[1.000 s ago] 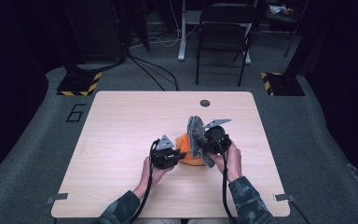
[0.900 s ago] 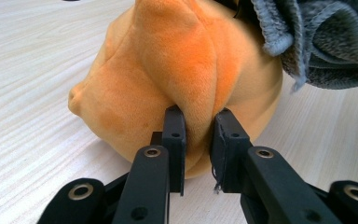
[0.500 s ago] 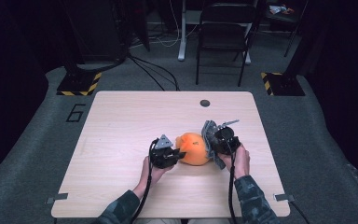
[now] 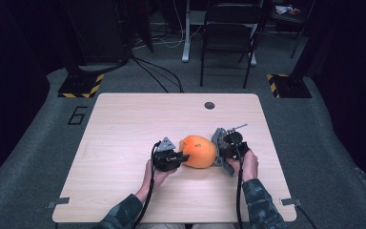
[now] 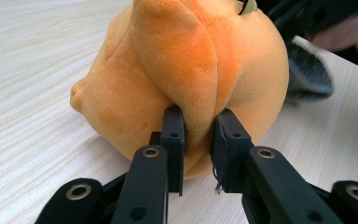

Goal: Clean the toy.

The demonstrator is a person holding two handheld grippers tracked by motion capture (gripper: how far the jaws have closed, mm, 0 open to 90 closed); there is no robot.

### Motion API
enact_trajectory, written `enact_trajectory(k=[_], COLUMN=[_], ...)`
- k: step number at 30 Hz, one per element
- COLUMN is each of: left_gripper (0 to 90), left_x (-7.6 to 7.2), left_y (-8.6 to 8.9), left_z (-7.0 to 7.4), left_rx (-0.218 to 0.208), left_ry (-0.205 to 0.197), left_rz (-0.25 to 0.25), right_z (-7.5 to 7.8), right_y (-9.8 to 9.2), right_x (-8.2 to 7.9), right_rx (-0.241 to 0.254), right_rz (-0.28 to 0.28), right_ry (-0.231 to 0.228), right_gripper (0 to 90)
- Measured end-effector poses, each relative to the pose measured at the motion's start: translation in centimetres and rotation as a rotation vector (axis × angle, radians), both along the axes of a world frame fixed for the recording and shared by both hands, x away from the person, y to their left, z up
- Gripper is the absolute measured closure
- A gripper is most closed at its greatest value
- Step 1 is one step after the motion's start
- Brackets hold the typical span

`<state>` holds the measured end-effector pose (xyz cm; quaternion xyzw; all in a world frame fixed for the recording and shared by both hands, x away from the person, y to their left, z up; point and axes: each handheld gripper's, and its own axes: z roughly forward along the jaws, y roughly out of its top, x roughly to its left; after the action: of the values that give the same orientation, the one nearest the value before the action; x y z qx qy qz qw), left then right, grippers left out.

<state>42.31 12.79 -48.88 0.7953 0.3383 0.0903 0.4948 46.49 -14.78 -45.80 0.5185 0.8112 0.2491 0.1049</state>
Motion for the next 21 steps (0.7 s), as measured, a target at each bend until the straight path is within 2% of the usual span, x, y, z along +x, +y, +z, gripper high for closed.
enact_trajectory(k=[2,4,7,9,11,12,14,15,16,18,20,21], left_gripper=[75.9,75.9,75.6,75.5,75.3,75.3,75.3,75.3,75.3,75.3,75.4,75.4], left_x=[-0.1,-0.2,-0.3,-0.4,-0.5,-0.5,-0.4,-0.3,-0.3,-0.3,-0.2,-0.2], left_y=[-0.1,-0.2,-0.4,-0.5,-0.6,-0.6,-0.6,-0.6,-0.5,-0.5,-0.4,-0.4], left_z=[0.0,0.1,0.1,0.2,0.2,0.2,0.1,0.0,0.0,0.0,0.0,0.0], left_rx=[-0.003,0.004,0.007,0.009,0.011,0.015,0.026,0.022,0.016,0.018,0.017,0.015], left_ry=[-0.002,-0.010,-0.015,-0.016,-0.022,-0.023,-0.016,-0.015,-0.010,-0.014,-0.010,-0.010], left_rz=[-0.005,-0.006,-0.010,-0.016,-0.017,-0.020,-0.023,-0.019,-0.020,-0.017,-0.017,-0.013], right_z=[1.8,3.7,6.3,7.1,7.3,7.0,6.1,5.5,5.2,5.3,5.2,5.0], right_y=[0.0,0.4,2.2,3.4,4.8,5.4,6.3,6.4,6.2,5.8,5.2,4.9], right_x=[-0.4,-1.1,-2.4,-3.2,-3.8,-3.8,-3.8,-3.6,-3.4,-3.3,-3.1,-2.9], right_rx=[0.036,0.070,0.139,0.160,0.160,0.132,0.065,0.053,0.063,0.056,-0.005,-0.017], right_rz=[0.000,0.027,0.103,0.148,0.188,0.211,0.211,0.211,0.199,0.185,0.156,0.145], right_ry=[-0.045,-0.088,-0.167,-0.188,-0.200,-0.203,-0.195,-0.195,-0.190,-0.187,-0.191,-0.187], right_gripper=[77.8,77.8,77.7,77.7,77.7,77.6,77.7,77.7,77.7,77.7,77.6,77.7])
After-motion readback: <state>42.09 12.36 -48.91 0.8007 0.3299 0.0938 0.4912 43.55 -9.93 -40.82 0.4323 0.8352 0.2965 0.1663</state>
